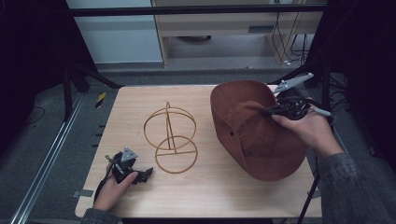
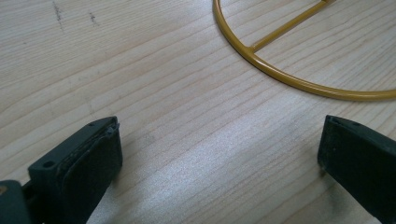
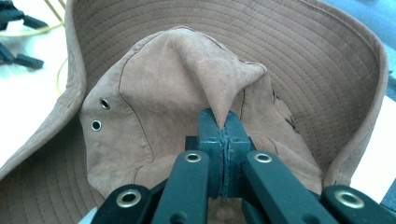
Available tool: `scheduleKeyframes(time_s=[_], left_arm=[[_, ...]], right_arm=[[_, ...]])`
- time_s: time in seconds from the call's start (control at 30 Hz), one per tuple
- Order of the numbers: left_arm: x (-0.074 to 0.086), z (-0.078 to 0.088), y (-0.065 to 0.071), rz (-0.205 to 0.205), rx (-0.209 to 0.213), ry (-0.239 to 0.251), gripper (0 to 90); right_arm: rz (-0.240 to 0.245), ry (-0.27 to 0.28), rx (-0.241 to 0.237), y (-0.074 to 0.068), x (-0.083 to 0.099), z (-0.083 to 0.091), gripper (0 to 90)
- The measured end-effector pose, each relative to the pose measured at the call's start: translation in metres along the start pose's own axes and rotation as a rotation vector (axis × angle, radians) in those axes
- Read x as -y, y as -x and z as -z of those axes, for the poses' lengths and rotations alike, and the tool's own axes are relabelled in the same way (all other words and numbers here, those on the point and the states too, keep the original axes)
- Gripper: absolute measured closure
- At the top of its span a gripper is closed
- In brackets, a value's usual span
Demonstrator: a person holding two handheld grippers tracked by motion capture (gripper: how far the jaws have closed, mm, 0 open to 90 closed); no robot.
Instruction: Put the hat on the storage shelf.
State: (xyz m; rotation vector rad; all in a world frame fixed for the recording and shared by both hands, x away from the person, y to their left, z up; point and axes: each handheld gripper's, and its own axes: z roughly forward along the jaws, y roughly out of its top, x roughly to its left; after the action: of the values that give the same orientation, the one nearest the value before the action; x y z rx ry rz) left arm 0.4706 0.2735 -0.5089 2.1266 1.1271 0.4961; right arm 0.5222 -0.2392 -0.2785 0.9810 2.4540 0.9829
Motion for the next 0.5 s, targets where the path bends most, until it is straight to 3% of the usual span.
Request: scheduleKeyframes(time_s=[0.5], left_arm=[[0.000, 0.000, 0.000, 0.003, 0.000, 0.003, 0.0]], right_arm=[[-0.001, 0.101, 0.013, -0.009, -0.021, 0.024, 89.4]])
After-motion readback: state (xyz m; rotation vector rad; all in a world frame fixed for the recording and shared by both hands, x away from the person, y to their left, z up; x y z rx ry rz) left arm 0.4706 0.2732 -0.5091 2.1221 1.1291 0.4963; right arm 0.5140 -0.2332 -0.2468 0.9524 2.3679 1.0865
